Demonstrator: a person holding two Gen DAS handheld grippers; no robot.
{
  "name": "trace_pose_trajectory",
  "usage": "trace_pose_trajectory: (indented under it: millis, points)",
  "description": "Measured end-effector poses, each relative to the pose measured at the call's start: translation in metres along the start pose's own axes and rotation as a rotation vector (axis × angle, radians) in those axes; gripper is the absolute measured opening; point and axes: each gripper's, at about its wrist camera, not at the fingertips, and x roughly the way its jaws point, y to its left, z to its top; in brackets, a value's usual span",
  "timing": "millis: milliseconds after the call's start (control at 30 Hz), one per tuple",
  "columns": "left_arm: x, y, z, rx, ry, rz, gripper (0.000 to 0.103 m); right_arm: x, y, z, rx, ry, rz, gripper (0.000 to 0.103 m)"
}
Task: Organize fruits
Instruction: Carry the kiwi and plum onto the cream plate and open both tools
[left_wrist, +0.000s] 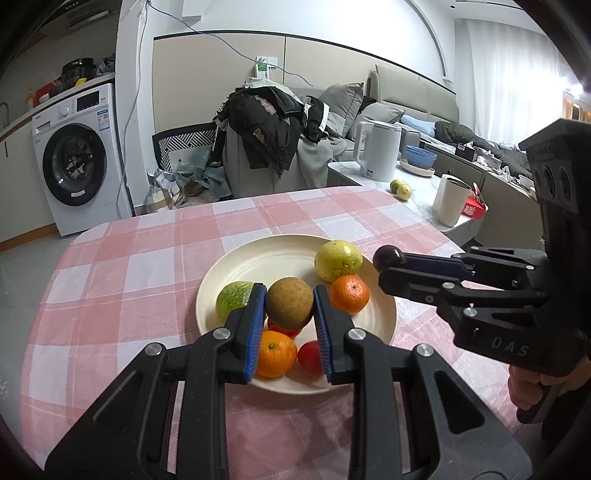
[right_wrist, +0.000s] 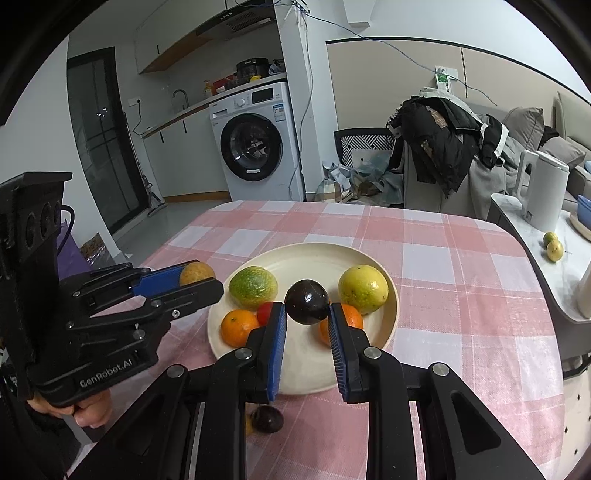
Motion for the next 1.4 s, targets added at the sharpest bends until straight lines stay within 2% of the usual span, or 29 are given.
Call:
trace_pose_trajectory:
  millis: [600,1200,1400]
  points:
    - [0.06,0.003,0.003,-0.007,0.041,-0.012,0.023,0.038,-0.017,0.003,0.043,0.046,-0.025,0.024]
    - [0.077,0.004,-0.006,0.008,0.071,0.004,0.023,0.054,-0.026,-0.005,0.047,0.057,-0.034,0.024]
    - [0.079,0.005,-0.006,0.003,0.07,0.018,0.023,0.05,-0.031,-0.005,0.053,0.05,-0.061,0.034]
